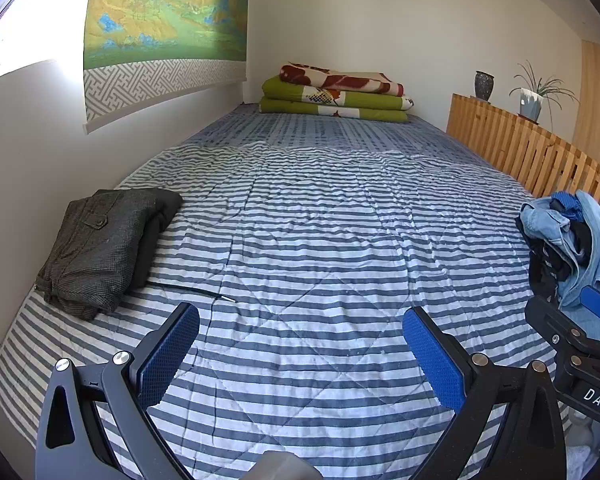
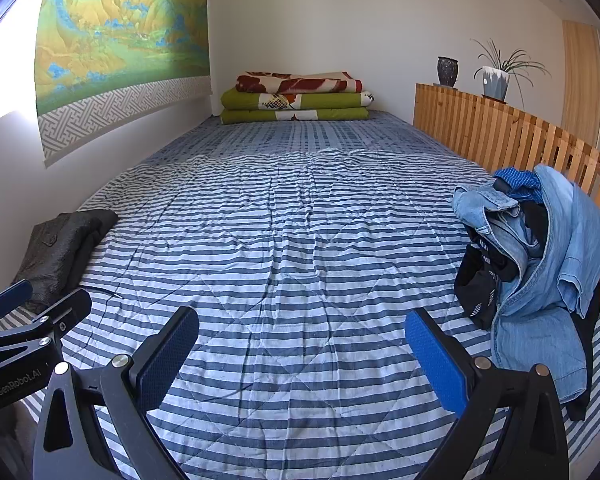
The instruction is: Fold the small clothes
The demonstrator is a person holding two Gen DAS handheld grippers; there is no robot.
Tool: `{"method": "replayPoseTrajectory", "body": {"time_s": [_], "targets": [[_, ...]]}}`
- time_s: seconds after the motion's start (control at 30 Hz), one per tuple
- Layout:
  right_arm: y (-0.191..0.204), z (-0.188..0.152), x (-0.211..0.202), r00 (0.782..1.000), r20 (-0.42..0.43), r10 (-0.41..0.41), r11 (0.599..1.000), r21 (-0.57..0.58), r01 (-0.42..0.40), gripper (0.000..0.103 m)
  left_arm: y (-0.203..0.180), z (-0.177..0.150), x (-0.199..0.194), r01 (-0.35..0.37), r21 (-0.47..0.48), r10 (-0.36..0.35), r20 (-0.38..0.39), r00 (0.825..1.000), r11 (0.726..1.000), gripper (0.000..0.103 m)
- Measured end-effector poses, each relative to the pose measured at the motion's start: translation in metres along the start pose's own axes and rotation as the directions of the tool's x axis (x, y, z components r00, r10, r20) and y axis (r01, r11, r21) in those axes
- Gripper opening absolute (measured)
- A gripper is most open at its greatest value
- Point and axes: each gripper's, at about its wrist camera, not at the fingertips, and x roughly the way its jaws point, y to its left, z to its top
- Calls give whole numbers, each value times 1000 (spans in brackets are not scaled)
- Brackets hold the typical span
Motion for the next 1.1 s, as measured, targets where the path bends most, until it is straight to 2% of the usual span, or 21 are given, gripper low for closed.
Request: {"method": "replayPoseTrajectory", "body": {"time_s": [1.1], "targets": [[1,-1,2,1000,-3,0,1000,-1,0,101,-2,-2,-1,-4,9,4,2,1000,1000,103]]}}
